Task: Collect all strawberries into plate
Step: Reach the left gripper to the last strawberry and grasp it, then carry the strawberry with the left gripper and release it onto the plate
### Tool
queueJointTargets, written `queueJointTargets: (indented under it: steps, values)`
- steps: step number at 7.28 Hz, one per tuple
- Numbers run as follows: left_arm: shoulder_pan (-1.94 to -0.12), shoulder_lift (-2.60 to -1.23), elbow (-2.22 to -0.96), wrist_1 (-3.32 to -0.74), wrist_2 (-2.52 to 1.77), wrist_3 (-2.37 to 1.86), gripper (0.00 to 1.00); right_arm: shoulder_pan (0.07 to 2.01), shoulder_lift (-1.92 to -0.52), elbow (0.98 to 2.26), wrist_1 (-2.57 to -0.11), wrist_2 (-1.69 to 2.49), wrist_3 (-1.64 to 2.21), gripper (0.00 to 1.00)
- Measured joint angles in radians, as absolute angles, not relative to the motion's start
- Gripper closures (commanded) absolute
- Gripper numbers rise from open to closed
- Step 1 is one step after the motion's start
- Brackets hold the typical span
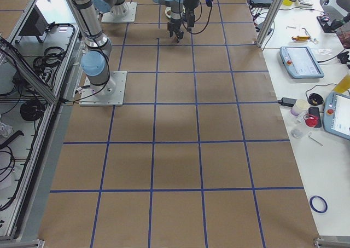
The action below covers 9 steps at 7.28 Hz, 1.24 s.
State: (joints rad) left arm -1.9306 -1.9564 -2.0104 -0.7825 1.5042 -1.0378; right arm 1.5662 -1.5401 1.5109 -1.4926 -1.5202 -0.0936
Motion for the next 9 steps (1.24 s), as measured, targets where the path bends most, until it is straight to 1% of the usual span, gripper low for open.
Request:
queueJointTargets:
  steps: [1, 5, 7, 9]
  values:
    - [-1.930, -1.956, -2.006, -0.779, 1.506, -1.035, 0.99, 1.566, -1.540, 1.511, -1.493, -1.520, -0.094, 0.00]
    - [-1.918, -1.943, -1.940, -0.817, 1.555, -0.996, 1.00, 1.566, -1.540, 1.511, -1.493, -1.522, -0.095, 0.00]
    - [-1.814, -1.906, -1.924, -0.960, 1.657, -0.880, 1.00, 1.566, -1.540, 1.511, -1.493, -1.522, -0.094, 0.00]
    - [-1.639, -1.869, -1.954, -1.017, 1.694, -0.643, 1.00, 1.566, -1.540, 1.511, -1.493, -1.522, -0.094, 0.00]
